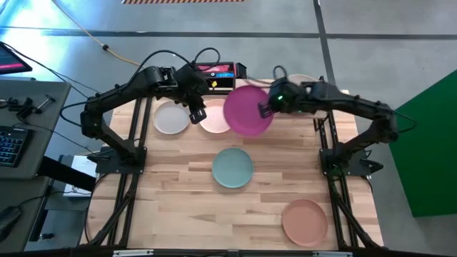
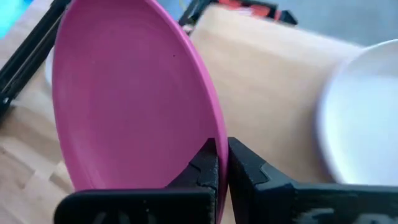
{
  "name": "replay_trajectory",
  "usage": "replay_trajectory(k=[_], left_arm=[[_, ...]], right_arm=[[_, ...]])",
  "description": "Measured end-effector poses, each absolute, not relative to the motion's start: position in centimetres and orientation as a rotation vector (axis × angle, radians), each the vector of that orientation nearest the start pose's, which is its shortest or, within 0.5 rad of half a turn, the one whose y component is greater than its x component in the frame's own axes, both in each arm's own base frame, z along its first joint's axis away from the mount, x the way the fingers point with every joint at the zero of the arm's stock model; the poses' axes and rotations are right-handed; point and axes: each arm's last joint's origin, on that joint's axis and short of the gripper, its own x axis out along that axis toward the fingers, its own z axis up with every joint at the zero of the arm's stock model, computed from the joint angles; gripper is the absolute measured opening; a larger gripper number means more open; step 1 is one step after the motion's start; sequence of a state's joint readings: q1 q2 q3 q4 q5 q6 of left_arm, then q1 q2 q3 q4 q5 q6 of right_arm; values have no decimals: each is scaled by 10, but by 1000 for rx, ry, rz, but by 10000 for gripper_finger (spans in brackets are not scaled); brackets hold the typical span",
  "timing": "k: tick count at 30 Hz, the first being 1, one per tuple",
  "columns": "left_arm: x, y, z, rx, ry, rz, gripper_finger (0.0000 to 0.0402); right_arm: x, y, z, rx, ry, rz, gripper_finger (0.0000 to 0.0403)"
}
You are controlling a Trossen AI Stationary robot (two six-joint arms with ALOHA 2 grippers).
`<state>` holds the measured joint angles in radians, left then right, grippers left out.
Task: Place and stack plates onto a shelf
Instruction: Stack the pink plate on the light gray plate on the shelf
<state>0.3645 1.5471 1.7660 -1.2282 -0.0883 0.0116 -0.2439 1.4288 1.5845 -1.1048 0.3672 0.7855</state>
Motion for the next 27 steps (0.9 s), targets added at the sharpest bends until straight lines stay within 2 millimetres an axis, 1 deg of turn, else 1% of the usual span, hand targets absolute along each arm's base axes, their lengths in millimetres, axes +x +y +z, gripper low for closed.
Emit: replay_trajectory(k=[9,13,16,20,27], left_arm=[[271,107,397,-141,1007,416,115],[271,107,397,-153,1004,424,115],[271,107,397,-167,1002,432,115],[271,107,397,-189,997,445,115],[272,107,397,-201,989,452,115]], right_arm=[[192,-102,418,627,595,-1005,0],[161,-109,423,630,549,-1057,0],[140,-111,419,664,527,-1091,0],[116,-112,405,744,487,-1119,0],[85,-108,378,893,377,-1194,0]])
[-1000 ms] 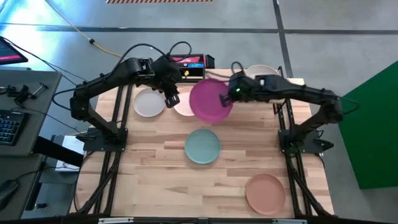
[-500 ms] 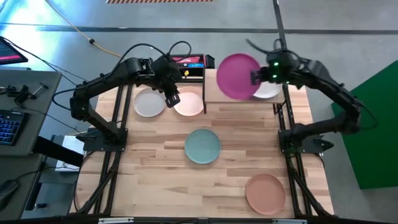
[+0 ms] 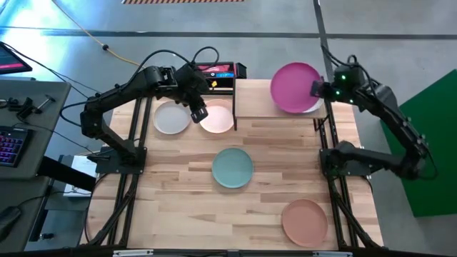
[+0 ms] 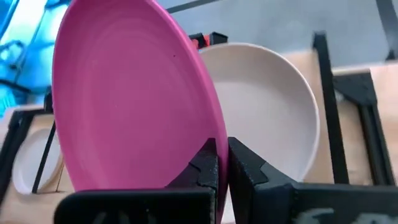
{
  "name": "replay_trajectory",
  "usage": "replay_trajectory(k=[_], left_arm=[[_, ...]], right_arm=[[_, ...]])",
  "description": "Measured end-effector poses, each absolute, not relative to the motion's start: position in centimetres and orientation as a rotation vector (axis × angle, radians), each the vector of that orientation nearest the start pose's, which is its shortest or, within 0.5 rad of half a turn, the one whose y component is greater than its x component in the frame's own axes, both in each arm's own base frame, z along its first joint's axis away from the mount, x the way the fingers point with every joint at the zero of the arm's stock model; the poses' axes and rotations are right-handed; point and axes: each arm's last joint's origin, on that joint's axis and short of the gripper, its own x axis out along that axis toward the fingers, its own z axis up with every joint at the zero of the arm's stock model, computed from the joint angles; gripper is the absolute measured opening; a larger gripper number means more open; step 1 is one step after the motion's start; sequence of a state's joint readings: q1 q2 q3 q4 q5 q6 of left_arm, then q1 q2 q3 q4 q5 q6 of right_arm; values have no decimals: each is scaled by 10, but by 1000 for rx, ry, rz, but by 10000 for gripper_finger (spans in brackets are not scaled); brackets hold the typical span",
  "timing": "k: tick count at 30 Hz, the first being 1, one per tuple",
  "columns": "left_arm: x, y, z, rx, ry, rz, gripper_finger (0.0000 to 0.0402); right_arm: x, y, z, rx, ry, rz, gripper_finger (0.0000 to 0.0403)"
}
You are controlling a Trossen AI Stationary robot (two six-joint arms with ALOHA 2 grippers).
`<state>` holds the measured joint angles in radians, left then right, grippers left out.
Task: Place and stack plates onto a shelf
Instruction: Stack the pink plate on the light gray plate on the shelf
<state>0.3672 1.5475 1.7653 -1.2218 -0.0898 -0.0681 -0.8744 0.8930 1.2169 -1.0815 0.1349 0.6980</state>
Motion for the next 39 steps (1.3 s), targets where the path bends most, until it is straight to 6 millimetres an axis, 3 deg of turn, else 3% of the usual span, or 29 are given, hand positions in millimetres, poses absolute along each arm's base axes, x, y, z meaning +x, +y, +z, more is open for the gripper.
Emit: replay_trajectory(k=[7,17,23,30,39], left_arm=[[273,108,398,-199,968,453,115],[274,108,398,-176,971,448,115],[273,108,398,-151,977,442,115],[273,108,398,-150,977,441,115],[273,108,398,-127,983,428,115]], right_arm=[[62,-108,358,1053,269,-1334,0],[50,-123,353,1206,163,-1437,0],[52,-137,347,1319,187,-1370,0],[54,-138,343,1397,224,-1326,0],[54,-132,308,1494,141,-1297,0]])
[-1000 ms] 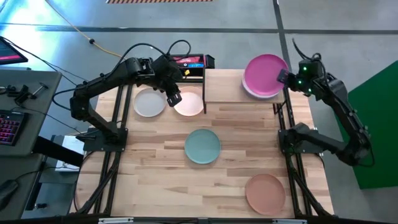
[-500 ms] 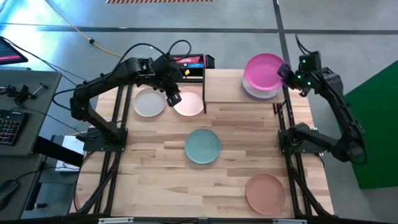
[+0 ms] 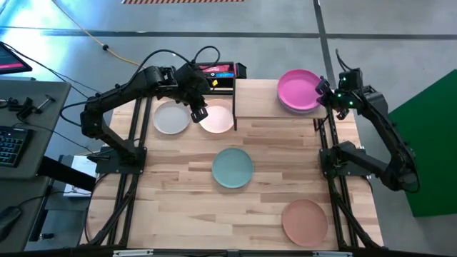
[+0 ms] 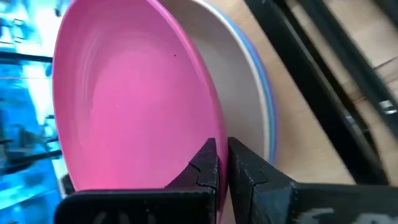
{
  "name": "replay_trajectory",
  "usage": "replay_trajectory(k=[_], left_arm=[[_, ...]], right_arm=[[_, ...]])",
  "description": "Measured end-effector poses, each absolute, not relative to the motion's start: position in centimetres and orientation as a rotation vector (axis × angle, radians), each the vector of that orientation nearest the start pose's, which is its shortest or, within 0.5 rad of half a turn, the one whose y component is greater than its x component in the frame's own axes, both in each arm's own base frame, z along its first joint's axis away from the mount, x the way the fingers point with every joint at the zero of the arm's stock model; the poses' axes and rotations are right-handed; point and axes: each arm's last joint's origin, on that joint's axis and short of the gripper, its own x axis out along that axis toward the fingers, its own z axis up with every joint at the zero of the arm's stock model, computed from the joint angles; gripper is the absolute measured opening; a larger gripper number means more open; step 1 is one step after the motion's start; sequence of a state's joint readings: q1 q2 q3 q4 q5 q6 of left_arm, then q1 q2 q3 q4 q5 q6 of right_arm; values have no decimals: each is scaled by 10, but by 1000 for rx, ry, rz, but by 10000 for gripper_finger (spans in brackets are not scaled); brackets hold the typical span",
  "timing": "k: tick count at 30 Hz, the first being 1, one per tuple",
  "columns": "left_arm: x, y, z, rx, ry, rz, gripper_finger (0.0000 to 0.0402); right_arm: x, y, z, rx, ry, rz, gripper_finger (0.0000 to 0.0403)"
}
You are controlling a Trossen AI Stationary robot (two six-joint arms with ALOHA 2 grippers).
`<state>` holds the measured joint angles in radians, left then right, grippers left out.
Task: Place and stack plates onto a shelf
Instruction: Stack the pink plate on the light gray plate on the shelf
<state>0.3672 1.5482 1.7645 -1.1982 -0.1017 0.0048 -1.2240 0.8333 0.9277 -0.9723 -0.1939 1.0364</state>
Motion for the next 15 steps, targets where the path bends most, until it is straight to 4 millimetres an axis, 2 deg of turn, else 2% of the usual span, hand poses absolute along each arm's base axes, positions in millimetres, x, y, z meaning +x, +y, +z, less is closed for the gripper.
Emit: replay_trajectory(k=[3,7,15], left_arm=[[273,108,398,-127,983,428,115],[273,108,398,-127,983,427,115],[273,108,398,-127,983,427,115]], right_arm=[[53,-130,303,1507,94,-1272,0],[52,-128,298,1525,115,-1302,0],[52,-128,298,1512,114,-1318,0]])
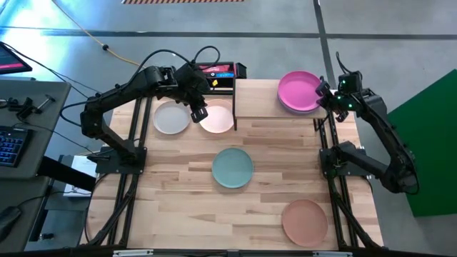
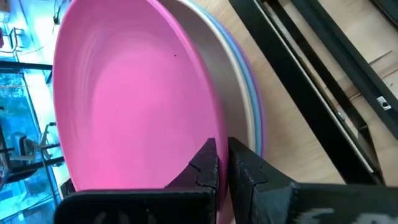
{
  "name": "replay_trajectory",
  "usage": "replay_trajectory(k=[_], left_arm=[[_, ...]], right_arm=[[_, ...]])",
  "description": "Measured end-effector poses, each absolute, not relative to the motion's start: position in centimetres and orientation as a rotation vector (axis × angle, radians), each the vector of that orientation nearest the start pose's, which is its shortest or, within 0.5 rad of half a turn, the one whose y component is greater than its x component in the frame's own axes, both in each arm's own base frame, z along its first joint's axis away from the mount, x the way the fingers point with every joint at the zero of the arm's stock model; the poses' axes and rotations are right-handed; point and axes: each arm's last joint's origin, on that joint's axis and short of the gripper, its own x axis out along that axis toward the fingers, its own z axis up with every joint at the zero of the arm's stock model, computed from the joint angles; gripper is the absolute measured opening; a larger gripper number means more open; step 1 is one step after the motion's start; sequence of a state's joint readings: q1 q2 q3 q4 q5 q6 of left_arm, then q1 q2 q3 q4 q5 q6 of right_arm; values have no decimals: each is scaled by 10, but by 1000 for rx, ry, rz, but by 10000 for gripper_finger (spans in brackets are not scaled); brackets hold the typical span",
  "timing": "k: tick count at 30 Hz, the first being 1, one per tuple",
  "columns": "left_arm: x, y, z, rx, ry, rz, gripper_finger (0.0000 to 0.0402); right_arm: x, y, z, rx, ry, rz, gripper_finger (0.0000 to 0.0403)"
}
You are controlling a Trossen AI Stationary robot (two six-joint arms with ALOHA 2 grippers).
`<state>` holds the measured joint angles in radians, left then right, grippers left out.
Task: Place and stack plates onto a shelf
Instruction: Stack the pink plate on the light gray plate on the shelf
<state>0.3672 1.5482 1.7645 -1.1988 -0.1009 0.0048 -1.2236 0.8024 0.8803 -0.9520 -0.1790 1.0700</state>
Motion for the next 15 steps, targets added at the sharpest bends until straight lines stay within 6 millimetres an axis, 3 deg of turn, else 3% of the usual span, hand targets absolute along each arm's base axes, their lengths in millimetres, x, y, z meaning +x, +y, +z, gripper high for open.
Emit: replay_trajectory(k=[15], left_arm=[[273,108,398,-128,983,426,115]], right_arm=[[51,-126,300,1467,134,-1296,1]])
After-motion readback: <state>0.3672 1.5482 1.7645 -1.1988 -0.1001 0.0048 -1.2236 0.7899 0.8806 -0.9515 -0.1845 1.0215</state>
